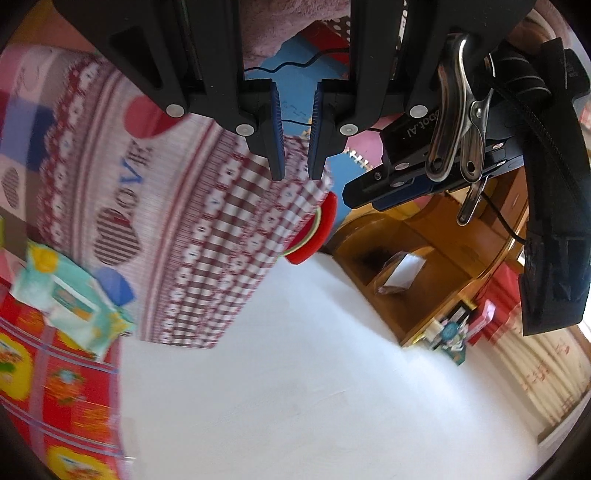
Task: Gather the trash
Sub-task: 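Move both grippers back over the trash on the bed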
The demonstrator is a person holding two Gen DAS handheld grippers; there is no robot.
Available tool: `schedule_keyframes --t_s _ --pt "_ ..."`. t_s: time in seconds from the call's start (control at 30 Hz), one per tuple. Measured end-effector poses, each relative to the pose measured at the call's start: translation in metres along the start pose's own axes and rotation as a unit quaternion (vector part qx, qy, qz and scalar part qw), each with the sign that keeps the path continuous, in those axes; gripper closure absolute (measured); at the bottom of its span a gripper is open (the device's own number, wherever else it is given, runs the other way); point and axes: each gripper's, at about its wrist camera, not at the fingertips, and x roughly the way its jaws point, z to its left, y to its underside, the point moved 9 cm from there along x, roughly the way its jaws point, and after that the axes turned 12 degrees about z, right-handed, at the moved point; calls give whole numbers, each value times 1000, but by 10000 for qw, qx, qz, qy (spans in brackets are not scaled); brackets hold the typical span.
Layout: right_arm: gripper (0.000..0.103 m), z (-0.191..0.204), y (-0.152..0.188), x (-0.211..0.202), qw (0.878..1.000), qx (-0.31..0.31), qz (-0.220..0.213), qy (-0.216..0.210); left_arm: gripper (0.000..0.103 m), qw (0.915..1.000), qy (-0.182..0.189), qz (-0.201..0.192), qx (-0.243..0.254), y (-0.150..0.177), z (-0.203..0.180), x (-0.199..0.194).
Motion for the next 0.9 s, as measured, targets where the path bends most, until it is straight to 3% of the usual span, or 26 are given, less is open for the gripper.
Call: schedule_keyframes --t_s 0.47,0.9 --pt "89 -81 15 -32 9960 744 -195 456 75 9961 439 254 727 -6 -86 31" --pt "89 -124 7 -36 9898 1194 -300 724 75 9879 731 518 1264 -27 -125 61"
